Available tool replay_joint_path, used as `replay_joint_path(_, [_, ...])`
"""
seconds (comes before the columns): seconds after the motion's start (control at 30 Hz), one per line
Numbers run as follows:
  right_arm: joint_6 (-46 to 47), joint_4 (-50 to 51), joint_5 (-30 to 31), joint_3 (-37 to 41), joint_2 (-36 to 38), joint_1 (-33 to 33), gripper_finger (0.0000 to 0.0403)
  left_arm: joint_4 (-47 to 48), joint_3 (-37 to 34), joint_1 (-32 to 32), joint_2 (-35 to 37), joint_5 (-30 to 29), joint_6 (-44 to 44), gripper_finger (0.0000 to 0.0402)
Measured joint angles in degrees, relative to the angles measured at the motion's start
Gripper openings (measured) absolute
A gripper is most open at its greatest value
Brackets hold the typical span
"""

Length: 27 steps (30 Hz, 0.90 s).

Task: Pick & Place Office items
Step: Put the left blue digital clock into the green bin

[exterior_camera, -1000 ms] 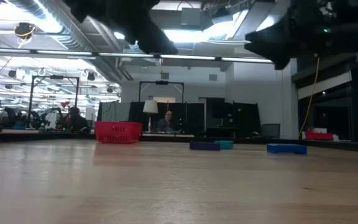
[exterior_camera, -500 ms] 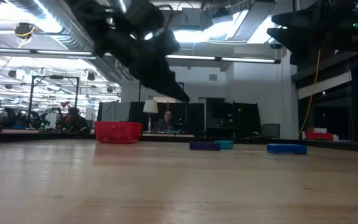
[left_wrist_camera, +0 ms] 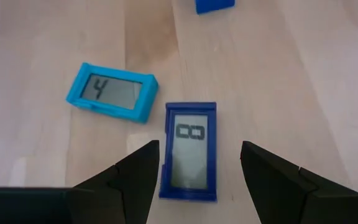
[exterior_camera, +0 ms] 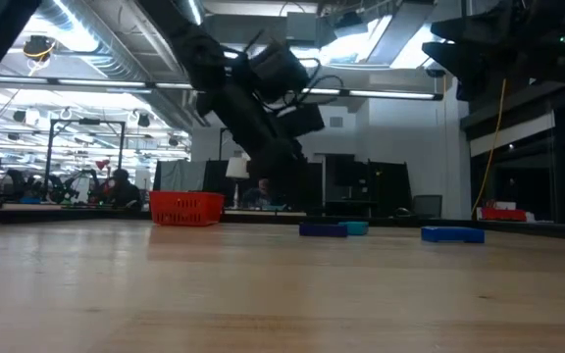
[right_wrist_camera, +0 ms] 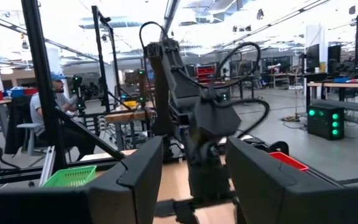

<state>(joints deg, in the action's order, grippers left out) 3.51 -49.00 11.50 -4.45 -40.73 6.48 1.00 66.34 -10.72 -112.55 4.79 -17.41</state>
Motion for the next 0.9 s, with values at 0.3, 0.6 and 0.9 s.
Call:
replay_joint_path(0.3, [0.37, 0.18, -0.44, 0.00, 0.00, 0.02, 0.0183, -0.77, 1.36, -0.38, -3.88, -0.10, -0.56, 0.0221])
replay_joint_path(0.6, [1.25, 0.16, -0.58, 0.00, 0.00, 0.01, 0.0183, -2.00, 1.60, -1.03, -6.24, 0.86, 0.66, 0.0176])
replay_joint_path(0.9, [1.40, 0.18, -0.59, 0.00, 0.00, 0.01, 0.0183, -6.64, 1.10, -0.24, -2.65, 10.27, 3.53, 0.0144])
